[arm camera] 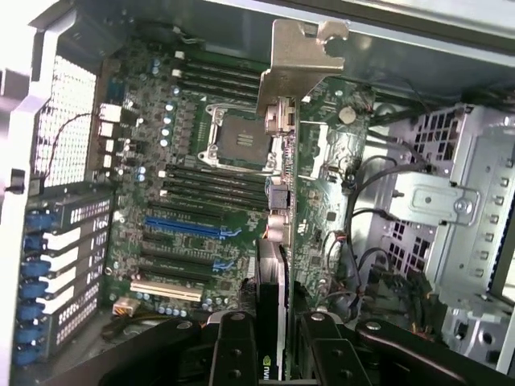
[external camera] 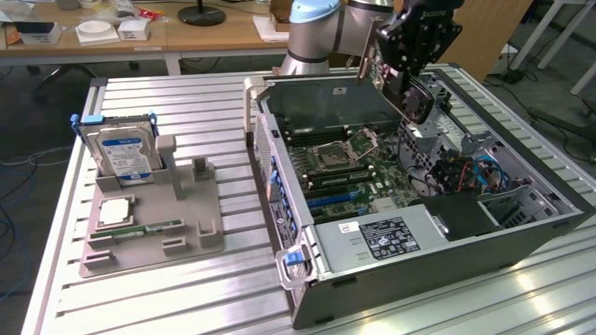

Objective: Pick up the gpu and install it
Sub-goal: 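Insert the gpu into the slot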

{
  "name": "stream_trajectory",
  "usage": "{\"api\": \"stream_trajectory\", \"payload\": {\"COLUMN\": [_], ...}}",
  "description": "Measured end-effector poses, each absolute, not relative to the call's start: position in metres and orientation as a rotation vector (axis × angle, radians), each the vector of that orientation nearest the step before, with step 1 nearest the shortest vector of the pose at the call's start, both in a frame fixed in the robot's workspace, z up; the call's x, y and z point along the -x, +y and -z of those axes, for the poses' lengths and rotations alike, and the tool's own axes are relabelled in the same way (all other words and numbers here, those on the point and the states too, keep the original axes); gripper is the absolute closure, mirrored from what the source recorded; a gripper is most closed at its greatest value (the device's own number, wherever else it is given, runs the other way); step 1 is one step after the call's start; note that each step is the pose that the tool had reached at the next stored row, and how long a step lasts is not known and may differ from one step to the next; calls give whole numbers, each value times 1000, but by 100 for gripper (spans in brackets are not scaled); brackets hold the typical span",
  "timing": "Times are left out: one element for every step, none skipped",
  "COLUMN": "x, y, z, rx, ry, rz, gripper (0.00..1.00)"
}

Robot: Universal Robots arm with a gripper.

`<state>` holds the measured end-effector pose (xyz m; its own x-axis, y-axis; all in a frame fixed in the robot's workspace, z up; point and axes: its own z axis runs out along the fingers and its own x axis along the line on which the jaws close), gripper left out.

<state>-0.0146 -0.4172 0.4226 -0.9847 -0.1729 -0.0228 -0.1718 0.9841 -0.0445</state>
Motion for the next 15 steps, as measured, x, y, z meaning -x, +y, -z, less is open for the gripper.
{"api": "stream_trajectory", "payload": {"x": [15,15,15,15,15,15,15,15,15,15,15,15,15,15,15], "y": [-417,-417,-417,-417,-417,-417,-417,-417,-417,-417,-417,-417,-417,-417,-417], "z": [-423,-423,-422,-422,-422,-422,-422,-422,-422,-422,-422,-422,-422,-422,-422], "rx": [289,311,331,350,365,377,390,407,428,447,465,483,502,519,535], "ry": [3101,3098,3096,3094,3092,3090,3088,3086,3083,3080,3077,3074,3071,3067,3064], "rz": [66,65,65,65,65,65,64,64,64,63,63,63,63,62,62], "gripper": [74,74,74,74,74,74,74,74,74,74,74,74,74,74,74]}}
